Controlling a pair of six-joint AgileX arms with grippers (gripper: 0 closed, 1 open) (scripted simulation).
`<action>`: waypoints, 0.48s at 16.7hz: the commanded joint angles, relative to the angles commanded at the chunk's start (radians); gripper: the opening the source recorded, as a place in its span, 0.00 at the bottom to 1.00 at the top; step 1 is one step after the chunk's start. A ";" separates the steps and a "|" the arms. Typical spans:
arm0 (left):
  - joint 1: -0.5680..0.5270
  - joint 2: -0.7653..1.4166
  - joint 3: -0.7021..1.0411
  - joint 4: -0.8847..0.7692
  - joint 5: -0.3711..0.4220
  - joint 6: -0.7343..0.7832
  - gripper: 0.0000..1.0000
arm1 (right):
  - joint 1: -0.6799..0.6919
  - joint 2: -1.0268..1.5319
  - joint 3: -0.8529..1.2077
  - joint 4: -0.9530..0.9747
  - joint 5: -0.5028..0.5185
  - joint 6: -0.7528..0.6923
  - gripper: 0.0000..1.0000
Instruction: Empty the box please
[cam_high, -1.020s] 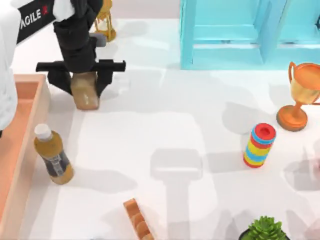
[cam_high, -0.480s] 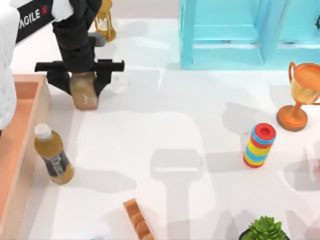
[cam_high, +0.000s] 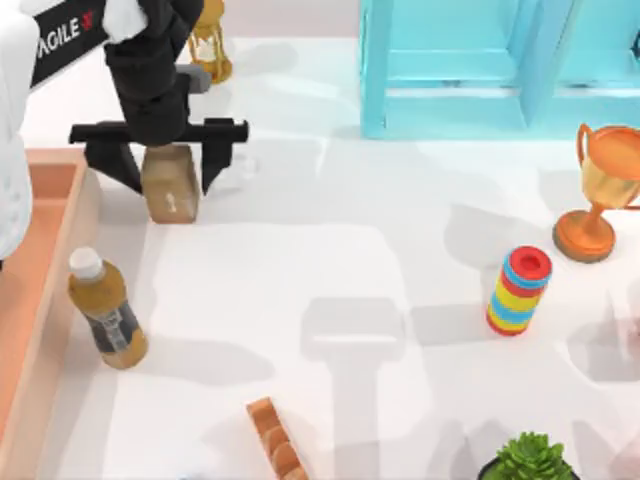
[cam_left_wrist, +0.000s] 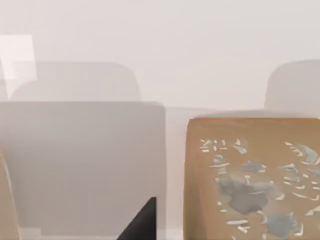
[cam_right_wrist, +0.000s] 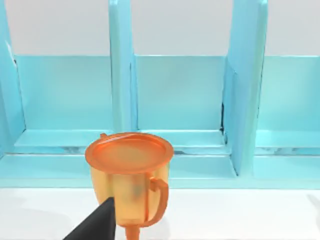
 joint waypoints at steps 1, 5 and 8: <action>0.000 0.000 0.000 0.000 0.000 0.000 1.00 | 0.000 0.000 0.000 0.000 0.000 0.000 1.00; 0.000 0.000 0.000 0.000 0.000 0.000 1.00 | 0.000 0.000 0.000 0.000 0.000 0.000 1.00; 0.000 0.000 0.000 0.000 0.000 0.000 1.00 | 0.000 0.000 0.000 0.000 0.000 0.000 1.00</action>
